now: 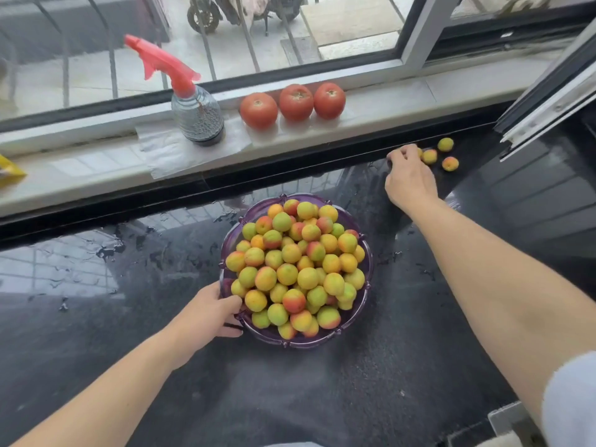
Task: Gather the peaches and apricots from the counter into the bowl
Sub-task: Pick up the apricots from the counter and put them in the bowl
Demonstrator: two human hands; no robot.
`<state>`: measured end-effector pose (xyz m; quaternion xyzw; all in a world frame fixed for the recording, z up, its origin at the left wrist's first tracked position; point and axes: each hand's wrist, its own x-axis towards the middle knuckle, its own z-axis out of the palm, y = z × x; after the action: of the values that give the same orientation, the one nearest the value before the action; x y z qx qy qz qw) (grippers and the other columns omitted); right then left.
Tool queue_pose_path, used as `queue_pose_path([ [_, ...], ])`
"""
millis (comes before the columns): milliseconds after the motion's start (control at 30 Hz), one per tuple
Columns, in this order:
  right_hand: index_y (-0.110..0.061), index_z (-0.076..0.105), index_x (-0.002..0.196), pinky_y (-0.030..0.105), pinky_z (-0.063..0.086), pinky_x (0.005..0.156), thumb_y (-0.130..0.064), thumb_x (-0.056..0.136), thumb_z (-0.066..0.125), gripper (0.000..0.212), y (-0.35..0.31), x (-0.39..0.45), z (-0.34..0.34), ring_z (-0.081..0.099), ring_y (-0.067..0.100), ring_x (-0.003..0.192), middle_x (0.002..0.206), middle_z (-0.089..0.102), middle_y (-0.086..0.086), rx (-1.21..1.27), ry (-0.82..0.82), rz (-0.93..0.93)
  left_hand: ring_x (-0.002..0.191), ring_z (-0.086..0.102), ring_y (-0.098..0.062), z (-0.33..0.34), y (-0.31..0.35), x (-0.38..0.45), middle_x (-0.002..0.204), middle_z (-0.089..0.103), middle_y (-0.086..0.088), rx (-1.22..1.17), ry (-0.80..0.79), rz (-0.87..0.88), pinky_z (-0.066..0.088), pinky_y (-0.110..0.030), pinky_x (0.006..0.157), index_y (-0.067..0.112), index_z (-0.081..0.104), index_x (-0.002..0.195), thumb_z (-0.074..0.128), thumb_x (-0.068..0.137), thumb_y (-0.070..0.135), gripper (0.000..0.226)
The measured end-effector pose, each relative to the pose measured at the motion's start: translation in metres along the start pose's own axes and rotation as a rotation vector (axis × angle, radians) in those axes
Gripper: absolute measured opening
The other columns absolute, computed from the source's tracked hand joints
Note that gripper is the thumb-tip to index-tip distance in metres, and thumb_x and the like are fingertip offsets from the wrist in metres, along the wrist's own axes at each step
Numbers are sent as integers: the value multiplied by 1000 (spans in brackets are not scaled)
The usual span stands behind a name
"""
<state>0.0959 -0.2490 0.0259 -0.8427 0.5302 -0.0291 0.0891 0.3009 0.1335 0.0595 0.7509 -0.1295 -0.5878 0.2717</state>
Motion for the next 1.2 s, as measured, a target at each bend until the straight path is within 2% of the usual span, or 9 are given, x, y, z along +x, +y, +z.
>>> queue_pose_path([
  [100,-9,48,123,43,42,69,-6,92,55,31,3,23,5,58,44,96,137,38,16,-99,-31,23,105,78,-27,-2,3,-1,111,82,-3,8,-22,4,66,-41,87,25,69,125,58,76,30,51],
  [267,-5,43,125,48,44,74,2,90,55,38,5,41,8,56,48,105,126,45,24,-122,-60,40,106,78,-24,-1,5,-3,112,82,-1,-19,-34,0,65,-42,90,28,68,126,56,77,31,51],
  [400,-6,46,125,50,48,74,1,89,59,39,5,29,16,55,48,100,124,45,22,-70,2,-1,104,78,-24,0,5,-3,110,82,0,-4,-8,-8,65,-44,91,29,67,125,57,80,28,46],
  [500,-8,55,124,52,49,82,-10,94,56,30,2,2,25,54,46,101,121,48,21,8,36,-58,104,78,-25,2,4,-2,109,82,1,-3,2,-17,64,-46,91,31,67,125,54,99,11,36],
  [667,-17,60,132,43,46,97,-15,100,55,33,-3,-64,26,54,34,117,128,54,11,143,-74,-31,101,78,-28,9,4,-5,103,83,-2,-51,29,-27,64,-51,94,27,68,122,47,103,5,35],
  [800,-30,64,128,42,48,103,-16,98,62,33,-2,-110,9,59,24,118,129,64,-1,509,-176,191,102,78,-29,9,4,-10,102,83,-3,-52,21,-13,64,-50,93,24,70,121,47,106,10,31],
  [933,-23,62,131,36,55,95,-5,101,57,35,-20,-159,-31,68,18,105,125,68,2,1117,-210,309,100,79,-26,6,6,-15,101,84,-4,-22,-3,-18,65,-45,89,21,71,121,49,106,12,28],
  [1033,-24,63,128,32,55,88,-4,103,54,33,-38,-186,-56,68,19,102,120,72,4,1263,-269,236,98,80,-24,9,3,-19,102,84,-3,-40,-7,-18,64,-43,86,21,69,124,50,105,14,28],
  [1200,-21,64,131,34,56,95,-4,100,59,36,-69,-210,-77,71,20,107,123,71,5,1319,-418,98,93,81,-23,16,-6,-22,108,82,-5,-119,30,-36,65,-40,76,21,65,129,51,105,17,28],
])
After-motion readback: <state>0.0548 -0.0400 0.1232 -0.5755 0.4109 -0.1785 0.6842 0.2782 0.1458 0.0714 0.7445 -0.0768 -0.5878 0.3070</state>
